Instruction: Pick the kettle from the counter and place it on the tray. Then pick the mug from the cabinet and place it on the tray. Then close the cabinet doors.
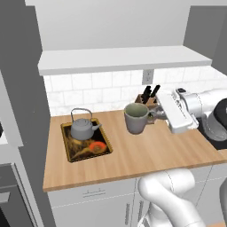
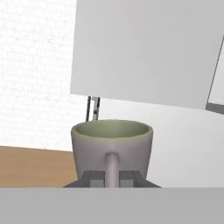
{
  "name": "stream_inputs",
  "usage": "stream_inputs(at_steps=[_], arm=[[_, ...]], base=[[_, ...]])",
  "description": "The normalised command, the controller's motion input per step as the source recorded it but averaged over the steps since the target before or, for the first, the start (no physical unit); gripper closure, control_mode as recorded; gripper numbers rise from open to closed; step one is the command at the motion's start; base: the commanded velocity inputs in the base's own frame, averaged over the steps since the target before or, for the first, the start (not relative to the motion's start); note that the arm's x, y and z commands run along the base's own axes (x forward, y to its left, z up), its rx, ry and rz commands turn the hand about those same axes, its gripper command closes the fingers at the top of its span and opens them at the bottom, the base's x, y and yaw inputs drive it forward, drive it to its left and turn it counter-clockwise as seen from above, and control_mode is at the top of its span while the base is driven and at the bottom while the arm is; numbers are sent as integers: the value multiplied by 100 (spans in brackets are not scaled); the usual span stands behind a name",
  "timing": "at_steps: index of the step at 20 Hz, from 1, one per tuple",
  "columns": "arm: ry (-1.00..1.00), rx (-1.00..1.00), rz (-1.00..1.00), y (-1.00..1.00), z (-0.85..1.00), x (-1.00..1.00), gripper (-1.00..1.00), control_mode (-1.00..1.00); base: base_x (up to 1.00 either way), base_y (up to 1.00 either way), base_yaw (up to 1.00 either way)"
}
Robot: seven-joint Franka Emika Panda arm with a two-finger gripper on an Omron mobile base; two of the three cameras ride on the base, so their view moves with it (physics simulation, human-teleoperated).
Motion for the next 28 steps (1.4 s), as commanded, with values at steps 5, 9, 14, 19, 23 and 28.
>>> stream_inputs(at_steps=[5, 9, 14, 19, 23, 28], arm=[[3, -3, 3, 12, -50, 22, 100, -100], [5, -1, 3, 8, -44, 30, 100, -100], [3, 0, 4, 4, -40, 32, 100, -100], [0, 0, 8, 4, -41, 29, 100, -100], [0, 0, 11, 2, -31, 17, 100, -100], [0, 0, 8, 2, -19, 12, 100, -100]], base=[[0, 0, 0], [0, 0, 0], [0, 0, 0], [0, 0, 0], [0, 0, 0], [0, 0, 0]])
